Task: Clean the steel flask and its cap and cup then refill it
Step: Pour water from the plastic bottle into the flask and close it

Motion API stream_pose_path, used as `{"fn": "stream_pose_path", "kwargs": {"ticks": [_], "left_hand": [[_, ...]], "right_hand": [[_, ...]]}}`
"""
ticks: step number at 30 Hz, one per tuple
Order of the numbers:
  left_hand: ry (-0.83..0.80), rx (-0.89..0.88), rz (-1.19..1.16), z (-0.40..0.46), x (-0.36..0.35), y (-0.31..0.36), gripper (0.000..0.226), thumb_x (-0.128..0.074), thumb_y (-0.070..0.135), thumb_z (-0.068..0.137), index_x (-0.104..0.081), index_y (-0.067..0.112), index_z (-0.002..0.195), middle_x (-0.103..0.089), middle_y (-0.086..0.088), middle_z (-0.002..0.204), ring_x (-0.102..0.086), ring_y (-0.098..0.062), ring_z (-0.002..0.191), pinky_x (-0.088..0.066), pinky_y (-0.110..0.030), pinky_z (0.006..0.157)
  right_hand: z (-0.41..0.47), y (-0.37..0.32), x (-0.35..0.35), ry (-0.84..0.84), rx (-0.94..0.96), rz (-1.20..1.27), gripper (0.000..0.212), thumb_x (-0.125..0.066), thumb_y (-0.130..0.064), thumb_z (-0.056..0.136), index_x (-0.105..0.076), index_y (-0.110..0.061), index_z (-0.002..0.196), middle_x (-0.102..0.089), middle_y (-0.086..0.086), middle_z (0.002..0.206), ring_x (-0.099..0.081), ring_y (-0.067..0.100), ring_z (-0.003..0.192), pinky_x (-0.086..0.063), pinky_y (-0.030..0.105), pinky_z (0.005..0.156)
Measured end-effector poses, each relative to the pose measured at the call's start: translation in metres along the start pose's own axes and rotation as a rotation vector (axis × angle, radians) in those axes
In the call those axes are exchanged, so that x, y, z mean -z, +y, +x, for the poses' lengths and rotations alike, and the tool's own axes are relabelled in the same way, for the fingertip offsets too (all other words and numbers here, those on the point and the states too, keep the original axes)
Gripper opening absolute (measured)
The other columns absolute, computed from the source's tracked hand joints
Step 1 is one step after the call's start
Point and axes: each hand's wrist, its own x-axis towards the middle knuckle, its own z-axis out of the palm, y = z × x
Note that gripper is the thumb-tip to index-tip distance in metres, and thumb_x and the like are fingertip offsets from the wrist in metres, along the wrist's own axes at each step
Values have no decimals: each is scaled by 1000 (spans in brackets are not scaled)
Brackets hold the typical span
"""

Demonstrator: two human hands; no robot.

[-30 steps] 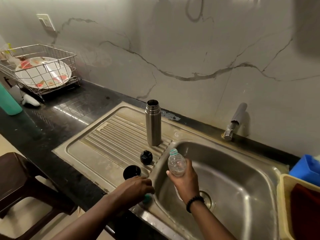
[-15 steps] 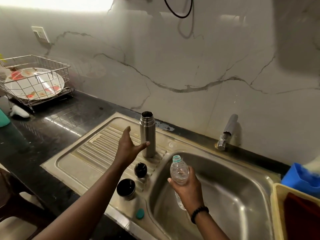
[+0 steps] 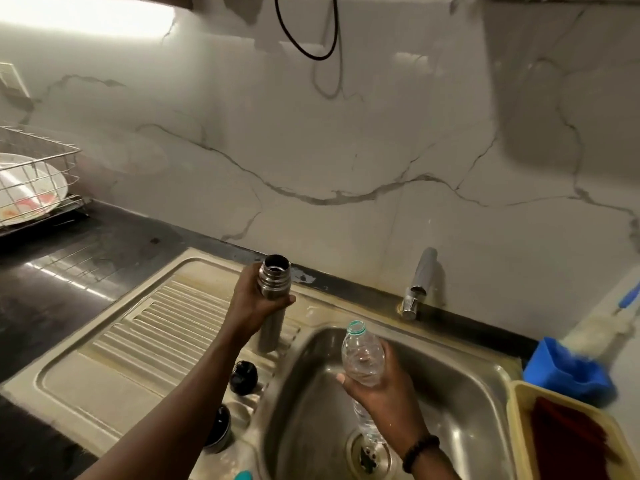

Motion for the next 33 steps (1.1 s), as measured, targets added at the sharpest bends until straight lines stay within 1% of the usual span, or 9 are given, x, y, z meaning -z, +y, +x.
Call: {"fn": "stream_pose_path", "kwargs": {"ticks": [4,6,9,12,16,22,26,29,33], "left_hand": [[-161,-136,15,-21,-32,13,72,-89,3,68,-52,19,128,-68,2,112,-66,-10,101,-53,-23,86],[-196,-187,44,-32,-49,17,73,-88,3,68,-52,18,129,-69,4,112,-67,-8,102,-51,-18,86],[-248,-246,114,-47,-72,19,75,-84,20,65,-51,16,132,-66,3,118,-64,-12,108,-53,-29,92],[-240,-317,224,-58,-85,20,71,-76,32,61,-54,20,128,-62,7,115,-59,-15,105,-51,-43,88],[-213,-372,313,-67,-95,23,65,-74,34,61,-53,27,122,-55,19,110,-52,-7,101,-45,-34,86],[-253,-399,376,-75,-111,24,68,-74,41,63,-48,33,125,-54,20,116,-48,-3,106,-36,-25,89],[-254,-386,329,-81,-124,33,66,-76,40,62,-50,33,122,-56,20,111,-53,-3,99,-44,-25,83],[-246,-375,286,-84,-131,37,67,-78,37,61,-52,31,122,-59,16,109,-57,-7,99,-50,-30,83],[-248,-353,244,-86,-134,42,72,-79,36,63,-51,29,128,-60,15,113,-59,-9,103,-51,-30,85]], "right_hand": [[3,-13,21,-42,16,-41,70,-88,-26,68,-45,-40,121,-65,-18,113,-62,-9,101,-52,17,87],[4,-19,32,-62,46,-117,72,-87,-30,70,-41,-42,124,-61,-22,114,-58,-15,101,-49,9,83],[8,-27,53,-66,136,-282,75,-83,-40,73,-37,-44,131,-56,-24,123,-56,-11,107,-45,4,83],[13,-33,76,-82,282,-638,79,-79,-45,76,-35,-36,141,-52,-17,130,-54,1,112,-41,8,88],[19,-55,99,-162,381,-1135,83,-73,-43,81,-28,-30,149,-55,0,129,-55,17,111,-45,29,91],[26,-103,117,-240,449,-1484,66,-64,-22,89,-28,-34,143,-49,7,129,-49,26,111,-40,34,90],[35,-130,118,-315,594,-1708,52,-54,-9,94,-35,-26,139,-50,13,131,-50,34,114,-39,41,92],[41,-142,119,-353,699,-1819,43,-49,-10,97,-37,-25,135,-55,10,120,-53,31,102,-37,38,85],[44,-164,122,-410,693,-1879,46,-50,-13,97,-35,-23,139,-54,12,122,-53,29,104,-35,35,87]]}}
